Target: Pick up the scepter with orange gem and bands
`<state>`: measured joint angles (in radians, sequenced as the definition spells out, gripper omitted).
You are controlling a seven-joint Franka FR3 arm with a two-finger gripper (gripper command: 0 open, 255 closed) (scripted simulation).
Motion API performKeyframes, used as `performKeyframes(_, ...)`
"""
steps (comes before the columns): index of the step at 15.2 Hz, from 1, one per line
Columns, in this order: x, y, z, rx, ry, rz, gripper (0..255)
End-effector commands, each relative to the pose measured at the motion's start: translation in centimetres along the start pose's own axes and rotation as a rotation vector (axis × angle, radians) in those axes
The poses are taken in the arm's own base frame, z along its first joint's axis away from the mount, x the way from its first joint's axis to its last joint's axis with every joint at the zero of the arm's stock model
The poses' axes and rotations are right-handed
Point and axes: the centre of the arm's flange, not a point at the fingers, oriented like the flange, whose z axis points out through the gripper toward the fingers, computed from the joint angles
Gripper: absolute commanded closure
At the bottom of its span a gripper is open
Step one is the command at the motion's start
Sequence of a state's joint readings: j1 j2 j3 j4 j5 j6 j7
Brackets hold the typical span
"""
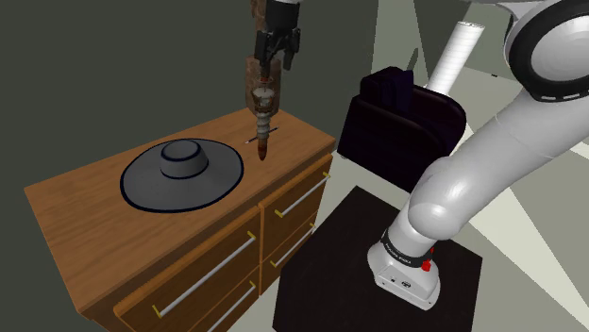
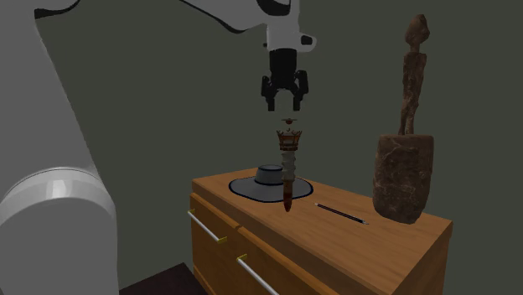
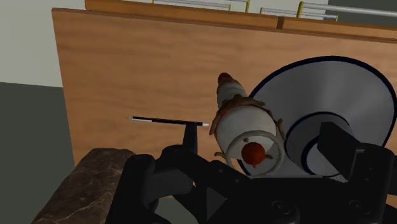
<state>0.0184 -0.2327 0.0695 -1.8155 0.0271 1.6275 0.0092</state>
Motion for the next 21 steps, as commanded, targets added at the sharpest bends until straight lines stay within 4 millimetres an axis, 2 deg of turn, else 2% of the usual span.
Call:
performKeyframes(1, 2.5, -0.8, -0.1, -0.018, -0.004, -0.015, 0)
performKeyframes(2, 3.1, -0.9, -0.1, -0.022, -0.005, -0.018, 0)
performKeyframes(9, 2.9, -0.9, 3.5, -0.022, -0.005, -0.018, 0)
performKeyframes(11, 2.9, -0.9, 3.9, -0.022, -0.005, -0.018, 0)
performKeyframes(12, 2.9, -1.0, 3.9, -0.022, -0.005, -0.018, 255)
performKeyframes(21, 2.9, -0.9, 3.9, -0.022, -0.005, -0.018, 255)
